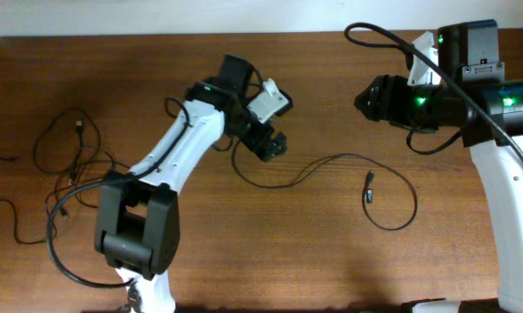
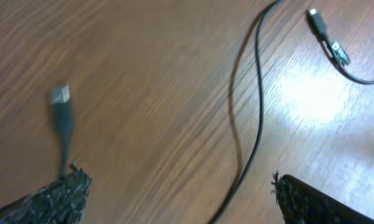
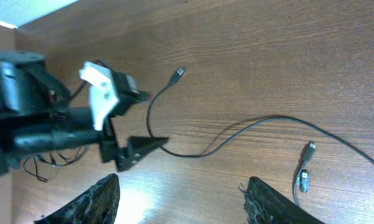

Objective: Untangle cables

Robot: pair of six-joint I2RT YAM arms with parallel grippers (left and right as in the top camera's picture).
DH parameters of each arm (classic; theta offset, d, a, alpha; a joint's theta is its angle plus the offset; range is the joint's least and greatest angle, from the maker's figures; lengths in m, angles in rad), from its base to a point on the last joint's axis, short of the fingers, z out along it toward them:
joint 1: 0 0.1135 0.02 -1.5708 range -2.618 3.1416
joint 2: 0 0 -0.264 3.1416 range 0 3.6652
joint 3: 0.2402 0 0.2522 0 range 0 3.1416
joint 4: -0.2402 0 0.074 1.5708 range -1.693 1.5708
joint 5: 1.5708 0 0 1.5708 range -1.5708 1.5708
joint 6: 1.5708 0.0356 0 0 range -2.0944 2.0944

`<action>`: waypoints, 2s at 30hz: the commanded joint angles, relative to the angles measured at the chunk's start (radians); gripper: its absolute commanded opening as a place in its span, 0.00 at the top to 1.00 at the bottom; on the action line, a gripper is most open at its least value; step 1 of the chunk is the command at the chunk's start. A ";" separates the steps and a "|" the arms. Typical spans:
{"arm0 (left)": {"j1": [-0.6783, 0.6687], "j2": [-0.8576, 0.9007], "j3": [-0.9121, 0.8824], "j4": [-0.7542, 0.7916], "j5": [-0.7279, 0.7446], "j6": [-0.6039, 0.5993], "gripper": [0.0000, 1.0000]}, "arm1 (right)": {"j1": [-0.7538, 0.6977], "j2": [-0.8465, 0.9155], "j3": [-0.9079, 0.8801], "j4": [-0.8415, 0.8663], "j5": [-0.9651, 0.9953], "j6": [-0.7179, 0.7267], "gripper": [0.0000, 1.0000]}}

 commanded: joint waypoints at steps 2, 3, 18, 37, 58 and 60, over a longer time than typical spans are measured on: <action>-0.051 0.015 -0.067 0.109 0.024 -0.002 0.01 | -0.003 0.003 0.013 -0.009 0.009 -0.015 0.35; -0.060 0.024 -0.067 0.109 0.025 -0.002 0.01 | -0.003 0.003 0.013 -0.007 0.009 -0.015 0.35; -0.240 0.159 -0.067 0.218 -0.148 -0.105 0.08 | -0.003 0.003 0.013 -0.005 0.008 -0.014 0.35; -0.287 0.237 -0.066 0.274 -0.148 -0.183 0.93 | -0.003 0.003 0.013 -0.013 0.009 -0.015 0.35; -0.156 -0.362 0.534 -0.186 -0.358 -0.340 1.00 | -0.003 0.003 0.012 -0.017 0.009 -0.034 0.35; -0.122 -0.385 0.534 -0.192 -0.358 -0.352 1.00 | -0.003 0.003 0.012 -0.018 0.009 -0.038 0.35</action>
